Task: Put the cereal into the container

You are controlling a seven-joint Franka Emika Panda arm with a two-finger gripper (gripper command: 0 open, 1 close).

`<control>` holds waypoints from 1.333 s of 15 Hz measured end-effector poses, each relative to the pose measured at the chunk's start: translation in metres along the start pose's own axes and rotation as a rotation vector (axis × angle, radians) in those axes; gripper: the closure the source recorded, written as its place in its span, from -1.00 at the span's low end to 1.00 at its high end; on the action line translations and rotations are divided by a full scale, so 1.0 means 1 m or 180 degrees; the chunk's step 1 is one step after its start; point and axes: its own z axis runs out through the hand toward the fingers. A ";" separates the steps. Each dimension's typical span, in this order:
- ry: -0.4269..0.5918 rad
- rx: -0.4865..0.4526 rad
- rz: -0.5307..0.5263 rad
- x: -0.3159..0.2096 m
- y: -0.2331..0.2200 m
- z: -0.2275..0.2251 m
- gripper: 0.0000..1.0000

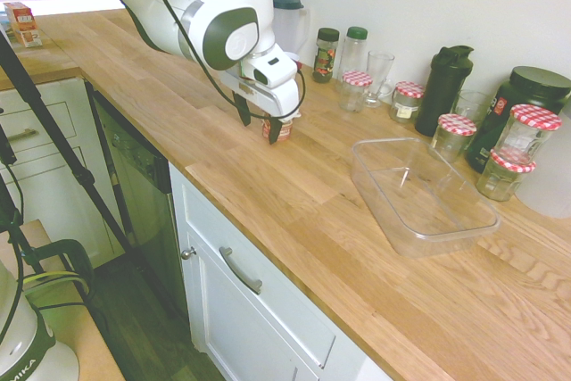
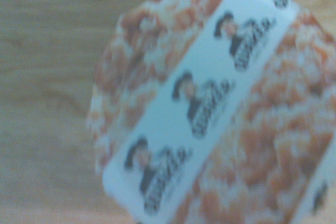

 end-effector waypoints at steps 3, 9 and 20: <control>0.0152 0.0126 -0.0015 0.012 -0.018 0.016 -1.00; 0.0240 0.0297 -0.0077 0.017 -0.036 0.027 1.00; 0.0324 0.0410 -0.0216 0.016 -0.040 0.026 1.00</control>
